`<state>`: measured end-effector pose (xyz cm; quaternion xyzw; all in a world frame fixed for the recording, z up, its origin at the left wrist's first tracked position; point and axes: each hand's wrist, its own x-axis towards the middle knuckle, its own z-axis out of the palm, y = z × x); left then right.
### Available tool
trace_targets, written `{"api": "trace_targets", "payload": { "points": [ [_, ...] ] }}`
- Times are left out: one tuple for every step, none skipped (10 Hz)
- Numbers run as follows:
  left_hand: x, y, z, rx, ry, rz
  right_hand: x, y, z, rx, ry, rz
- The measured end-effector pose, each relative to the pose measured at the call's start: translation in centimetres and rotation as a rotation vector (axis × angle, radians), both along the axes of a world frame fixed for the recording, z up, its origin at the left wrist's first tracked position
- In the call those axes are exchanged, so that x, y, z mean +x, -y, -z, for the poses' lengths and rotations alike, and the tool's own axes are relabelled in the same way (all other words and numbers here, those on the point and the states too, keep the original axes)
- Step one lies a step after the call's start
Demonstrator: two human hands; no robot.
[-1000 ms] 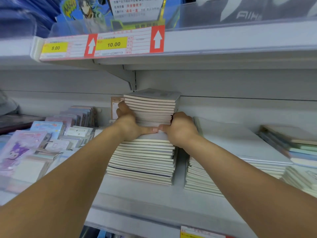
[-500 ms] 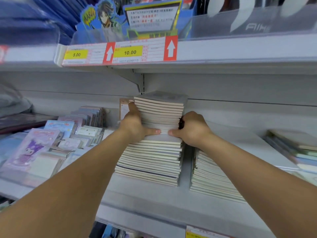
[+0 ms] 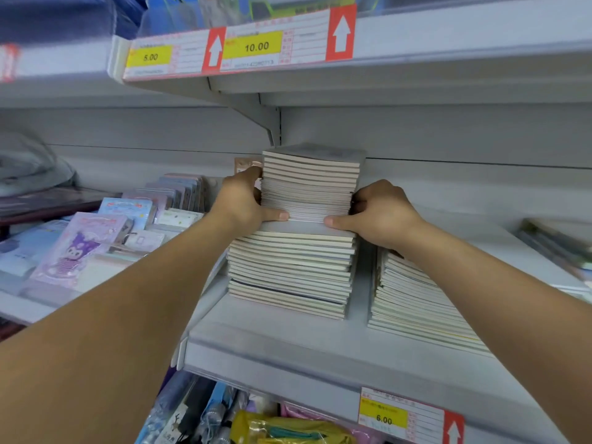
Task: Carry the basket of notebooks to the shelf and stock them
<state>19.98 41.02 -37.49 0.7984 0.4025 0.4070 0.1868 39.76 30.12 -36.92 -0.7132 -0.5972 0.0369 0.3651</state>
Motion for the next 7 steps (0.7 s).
{"api": "trace_targets", "payload": {
  "points": [
    [-0.8, -0.2, -0.4, -0.129, -0.018, 0.097, -0.3, -0.5, -0.3, -0.024, 0.045, 0.064],
    [-1.2, -0.4, -0.1, -0.132, 0.013, 0.134, -0.2, -1.1, 0.3, 0.039, 0.012, 0.069],
    [-1.1, -0.5, 0.3, -0.114, 0.061, 0.140, 0.1, -0.7, 1.0, 0.069, -0.053, 0.056],
    [-1.0, -0.4, 0.6, -0.066, 0.069, 0.110, 0.4, -0.5, 1.0, 0.068, -0.055, 0.050],
    [-0.6, -0.2, 0.9, -0.037, -0.025, -0.008, 0.0, -0.3, -0.2, -0.075, -0.009, 0.075],
    [-0.1, 1.3, 0.7, -0.056, -0.149, -0.130, -0.6, 1.7, -2.0, -0.203, 0.009, 0.037],
    [-0.5, 4.5, -0.3, -0.157, -0.090, -0.113, -1.5, 5.9, -3.5, -0.085, -0.140, 0.011]
  ]
}}
